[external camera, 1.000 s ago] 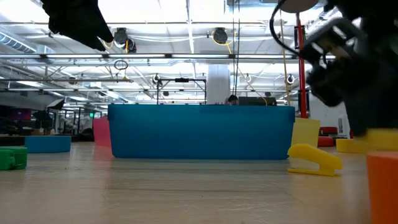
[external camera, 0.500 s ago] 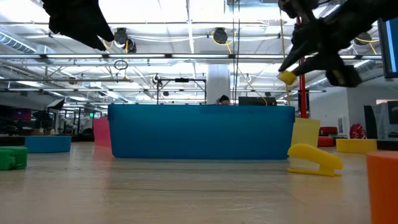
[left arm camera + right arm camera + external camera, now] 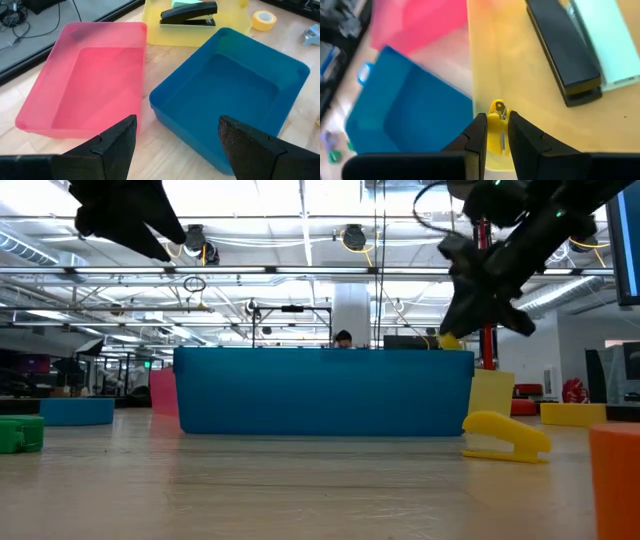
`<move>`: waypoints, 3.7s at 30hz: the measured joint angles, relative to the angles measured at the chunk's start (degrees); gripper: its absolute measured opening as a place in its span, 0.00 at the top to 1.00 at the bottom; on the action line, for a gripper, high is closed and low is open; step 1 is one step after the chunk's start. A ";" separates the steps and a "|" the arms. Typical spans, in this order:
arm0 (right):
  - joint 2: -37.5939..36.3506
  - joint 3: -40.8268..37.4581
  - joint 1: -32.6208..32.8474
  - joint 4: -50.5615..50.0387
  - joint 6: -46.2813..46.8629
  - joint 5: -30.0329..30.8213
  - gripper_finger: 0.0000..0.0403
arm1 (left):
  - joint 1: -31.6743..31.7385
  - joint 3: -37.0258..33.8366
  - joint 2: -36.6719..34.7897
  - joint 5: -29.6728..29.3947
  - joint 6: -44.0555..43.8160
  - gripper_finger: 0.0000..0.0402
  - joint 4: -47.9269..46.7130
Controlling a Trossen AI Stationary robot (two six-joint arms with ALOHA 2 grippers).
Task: Pick and place Stapler, Stapler remover, tape
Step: Put the right yellow stapler into the yellow bin, then put the yellow stapler into the yellow bin
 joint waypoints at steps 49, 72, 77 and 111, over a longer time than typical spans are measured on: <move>8.56 0.04 -10.48 14.90 -17.47 -18.86 0.71 | 0.00 0.00 0.00 0.72 -3.54 0.32 5.06; 1.61 0.04 26.93 26.11 -0.84 -21.60 0.71 | -0.08 0.00 0.00 1.73 2.75 0.32 6.22; 4.46 0.11 32.27 31.10 3.16 -16.76 0.74 | -1.78 0.00 0.00 -1.68 4.28 0.32 6.36; 27.64 16.85 40.25 31.63 12.24 -12.96 0.88 | -10.86 -21.08 -25.96 -3.56 14.16 0.32 14.75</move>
